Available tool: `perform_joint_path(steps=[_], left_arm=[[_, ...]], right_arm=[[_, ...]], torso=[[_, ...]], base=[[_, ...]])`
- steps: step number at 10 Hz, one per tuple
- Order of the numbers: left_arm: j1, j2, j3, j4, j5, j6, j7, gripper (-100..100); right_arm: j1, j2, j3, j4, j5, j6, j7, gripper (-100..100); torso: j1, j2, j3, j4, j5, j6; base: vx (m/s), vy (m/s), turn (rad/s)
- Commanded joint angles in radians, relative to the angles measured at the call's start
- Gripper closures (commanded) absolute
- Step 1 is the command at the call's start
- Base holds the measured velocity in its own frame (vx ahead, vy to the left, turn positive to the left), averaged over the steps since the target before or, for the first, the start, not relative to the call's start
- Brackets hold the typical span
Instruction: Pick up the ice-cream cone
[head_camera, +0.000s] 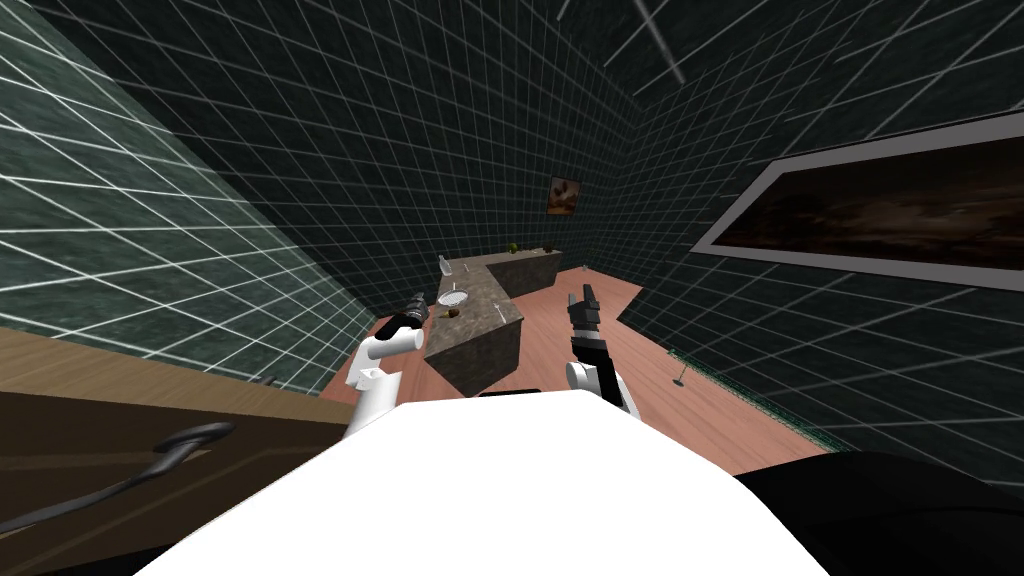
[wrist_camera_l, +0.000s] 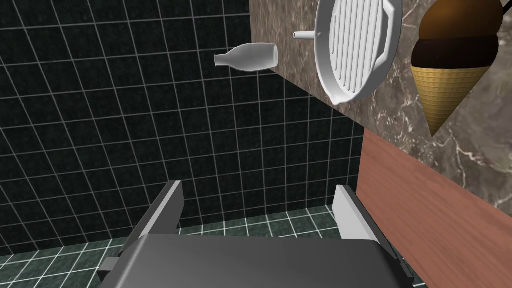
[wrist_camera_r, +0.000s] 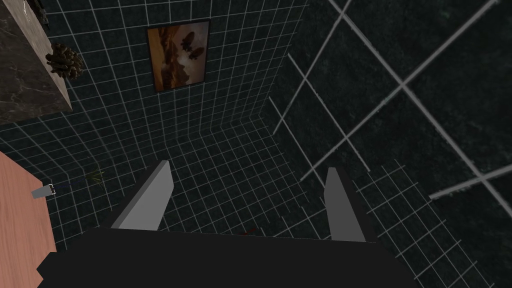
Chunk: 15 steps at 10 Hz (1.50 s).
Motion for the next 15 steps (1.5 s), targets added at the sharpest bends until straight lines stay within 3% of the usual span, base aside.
perform_joint_path(steps=[1,6,15], left_arm=[[-0.017,0.015,0.008,0.021,-0.002,0.05,-0.003,-100],[-0.044,0.04,0.019,0.062,-0.009,0.149,-0.009,-100],[-0.095,0.126,0.032,0.208,-0.038,0.383,-0.04,-100]], right_arm=[[0.0,0.0,0.0,0.0,0.0,0.0,0.0,0],[0.0,0.0,0.0,0.0,0.0,0.0,0.0,0],[0.0,0.0,0.0,0.0,0.0,0.0,0.0,0]], torso=[[0.0,0.0,0.0,0.0,0.0,0.0],[-0.001,-0.001,0.0,0.0,0.0,0.0],[-0.001,-0.003,-0.002,-0.001,0.0,0.0]], base=[[-0.009,-0.016,-0.096],[-0.006,-0.017,-0.066],[0.017,-0.029,-0.095]])
